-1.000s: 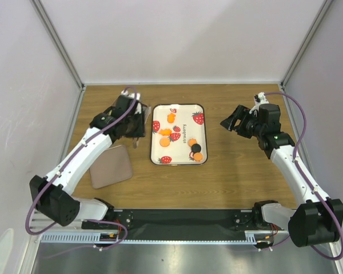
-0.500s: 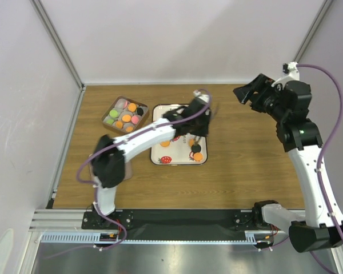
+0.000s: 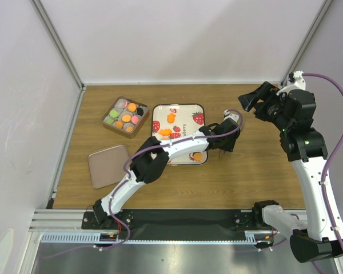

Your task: Pack the cookies

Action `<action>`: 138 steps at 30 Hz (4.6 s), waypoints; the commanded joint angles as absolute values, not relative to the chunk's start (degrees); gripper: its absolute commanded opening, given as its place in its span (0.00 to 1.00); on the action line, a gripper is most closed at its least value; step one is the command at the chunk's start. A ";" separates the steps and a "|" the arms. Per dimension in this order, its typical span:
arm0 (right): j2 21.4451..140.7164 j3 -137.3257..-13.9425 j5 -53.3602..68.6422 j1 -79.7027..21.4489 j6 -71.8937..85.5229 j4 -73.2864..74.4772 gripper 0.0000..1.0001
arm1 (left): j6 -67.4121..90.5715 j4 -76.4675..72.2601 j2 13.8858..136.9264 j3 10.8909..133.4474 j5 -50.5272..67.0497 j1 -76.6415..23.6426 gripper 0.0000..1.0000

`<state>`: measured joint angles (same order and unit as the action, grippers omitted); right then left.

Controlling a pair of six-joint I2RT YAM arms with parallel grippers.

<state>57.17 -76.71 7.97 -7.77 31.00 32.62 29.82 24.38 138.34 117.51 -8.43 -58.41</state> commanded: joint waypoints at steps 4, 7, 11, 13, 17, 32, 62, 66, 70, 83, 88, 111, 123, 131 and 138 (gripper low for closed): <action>56.07 -76.29 7.03 -7.38 30.23 32.43 0.79 | 30.59 20.30 139.74 120.32 -11.77 -58.62 0.56; 56.34 -76.46 6.94 -7.47 30.15 32.34 0.79 | 30.24 20.56 140.27 120.06 -12.04 -58.71 0.59; 56.25 -76.20 7.38 -7.47 30.67 32.08 0.79 | 29.62 19.87 140.27 118.57 -11.78 -58.89 0.65; 56.34 -76.11 7.91 -7.47 31.02 31.99 0.79 | 29.18 19.17 139.66 117.78 -11.78 -58.97 0.71; 56.16 -76.29 7.91 -7.47 31.11 31.99 0.79 | 28.04 18.02 137.65 116.37 -11.52 -58.97 0.78; 54.23 -82.26 8.08 -7.38 31.82 34.45 0.79 | 25.13 13.10 122.36 111.73 -10.72 -57.75 0.83; 95.07 -84.17 -8.62 -49.56 29.79 19.34 0.72 | 32.87 43.67 33.06 62.05 -27.77 -26.81 0.89; 106.94 -91.48 -5.19 -52.90 30.15 19.69 0.67 | 32.70 46.67 30.41 61.61 -26.20 -26.72 0.89; 117.05 -100.00 -3.43 -56.59 29.88 22.05 0.64 | 32.70 47.81 28.66 59.95 -24.87 -26.81 0.90; 135.96 -117.58 -2.90 -60.73 31.11 26.63 0.56 | 31.91 49.66 25.40 58.27 -29.26 -26.81 0.92; 141.14 -123.13 -5.79 -61.70 31.11 29.43 0.53 | 31.55 49.75 25.58 59.85 -29.09 -26.81 0.93; 147.92 -132.97 -17.22 -65.91 26.99 36.64 0.42 | 30.94 49.04 25.57 58.80 -29.09 -26.72 0.94; 149.42 -134.21 -17.05 -66.45 26.72 38.58 0.14 | 31.11 48.95 26.37 60.73 -29.09 -26.81 0.94; 144.06 -131.49 -14.50 -65.66 27.24 37.27 0.00 | 30.50 49.22 27.42 62.05 -29.36 -26.81 0.94; 134.14 -122.88 -13.89 -62.58 29.71 32.35 0.00 | 29.97 47.99 28.04 61.44 -26.99 -26.81 0.95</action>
